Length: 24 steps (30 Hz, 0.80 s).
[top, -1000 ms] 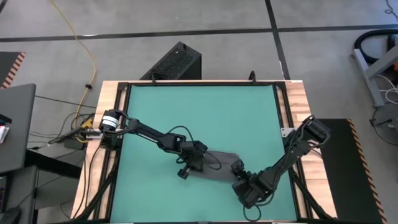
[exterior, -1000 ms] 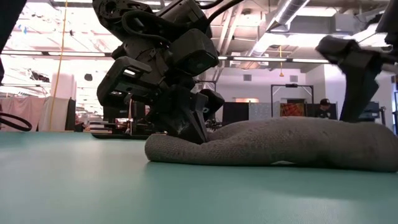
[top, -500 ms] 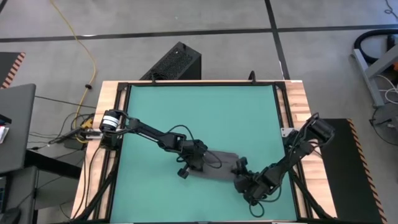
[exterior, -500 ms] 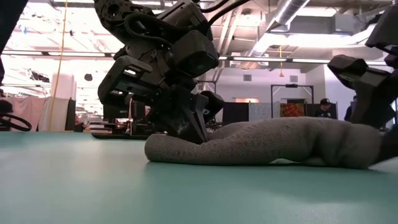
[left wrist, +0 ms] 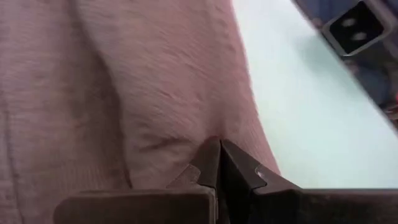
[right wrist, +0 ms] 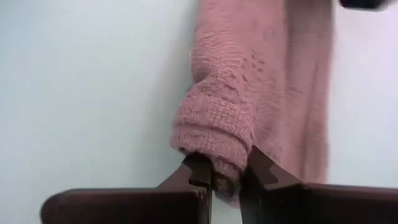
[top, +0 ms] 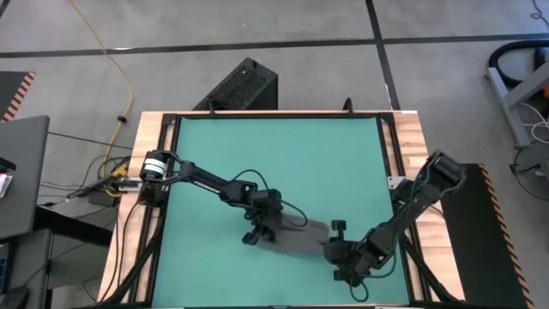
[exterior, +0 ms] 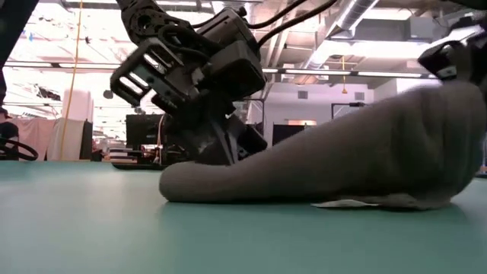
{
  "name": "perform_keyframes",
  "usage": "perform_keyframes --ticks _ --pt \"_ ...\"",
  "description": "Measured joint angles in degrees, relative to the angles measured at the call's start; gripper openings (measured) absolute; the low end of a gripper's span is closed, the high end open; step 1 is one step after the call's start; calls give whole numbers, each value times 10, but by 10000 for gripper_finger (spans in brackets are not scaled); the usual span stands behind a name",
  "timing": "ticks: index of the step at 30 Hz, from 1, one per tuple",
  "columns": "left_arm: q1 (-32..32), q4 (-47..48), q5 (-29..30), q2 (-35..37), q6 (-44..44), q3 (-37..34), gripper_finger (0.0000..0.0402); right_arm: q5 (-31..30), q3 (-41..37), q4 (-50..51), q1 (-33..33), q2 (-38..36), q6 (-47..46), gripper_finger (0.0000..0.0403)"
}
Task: Roll towel into tight, uniform cylinder
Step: Roll the gray towel
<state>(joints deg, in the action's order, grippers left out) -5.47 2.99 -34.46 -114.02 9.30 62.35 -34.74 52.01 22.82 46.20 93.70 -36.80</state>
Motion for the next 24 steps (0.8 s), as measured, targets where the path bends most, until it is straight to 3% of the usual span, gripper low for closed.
perform_keyframes --ticks 5,9,14,24 --pt "8 -1 -80 0 -19 0 0 -19 0 75 1 -49 -170 56" --pt "12 -2 -125 0 -29 -1 0 -20 0 95 -1 -69 -240 56" --pt "14 -16 -130 0 -18 -1 0 7 0 118 -24 -66 -336 56" --pt "13 -31 -96 31 -42 0 0 101 2 106 -45 11 -349 56"
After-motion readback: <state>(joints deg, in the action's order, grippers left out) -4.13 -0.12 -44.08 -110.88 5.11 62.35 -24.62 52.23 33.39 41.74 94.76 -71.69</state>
